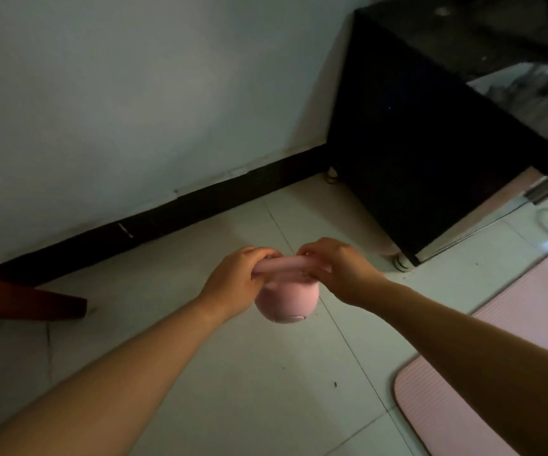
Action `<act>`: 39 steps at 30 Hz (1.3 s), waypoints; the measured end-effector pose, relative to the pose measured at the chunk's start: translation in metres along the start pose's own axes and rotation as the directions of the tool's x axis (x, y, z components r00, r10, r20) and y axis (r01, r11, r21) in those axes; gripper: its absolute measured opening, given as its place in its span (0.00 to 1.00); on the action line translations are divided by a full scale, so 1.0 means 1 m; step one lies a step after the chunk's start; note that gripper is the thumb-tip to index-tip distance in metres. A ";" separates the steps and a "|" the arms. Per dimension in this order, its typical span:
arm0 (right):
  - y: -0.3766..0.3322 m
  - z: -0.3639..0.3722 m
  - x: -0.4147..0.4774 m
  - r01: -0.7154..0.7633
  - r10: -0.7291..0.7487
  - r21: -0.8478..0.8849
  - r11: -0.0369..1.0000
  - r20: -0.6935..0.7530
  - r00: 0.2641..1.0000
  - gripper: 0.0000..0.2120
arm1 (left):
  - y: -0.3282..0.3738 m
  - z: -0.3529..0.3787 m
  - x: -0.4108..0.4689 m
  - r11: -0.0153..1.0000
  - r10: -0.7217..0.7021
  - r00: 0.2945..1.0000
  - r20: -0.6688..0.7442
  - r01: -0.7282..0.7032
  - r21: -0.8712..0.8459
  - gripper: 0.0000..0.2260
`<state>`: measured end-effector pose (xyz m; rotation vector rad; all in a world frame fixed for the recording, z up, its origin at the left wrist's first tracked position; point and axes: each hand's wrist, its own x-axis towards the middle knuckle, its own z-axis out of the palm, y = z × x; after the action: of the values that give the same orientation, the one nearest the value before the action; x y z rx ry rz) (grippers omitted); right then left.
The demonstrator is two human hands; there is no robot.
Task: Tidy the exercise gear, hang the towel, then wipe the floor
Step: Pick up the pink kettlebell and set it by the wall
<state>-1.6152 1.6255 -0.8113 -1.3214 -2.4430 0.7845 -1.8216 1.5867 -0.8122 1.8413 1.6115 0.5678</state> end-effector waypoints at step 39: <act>-0.122 0.169 0.155 0.363 -0.373 0.090 0.927 0.275 0.886 0.13 | -0.190 -0.071 -0.100 0.944 -0.271 0.908 -0.319 0.316 0.096 0.13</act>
<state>-1.8628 1.6433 -0.8854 -0.7272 -2.7675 0.9632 -2.0224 1.5121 -0.8856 1.6206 2.1417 0.6315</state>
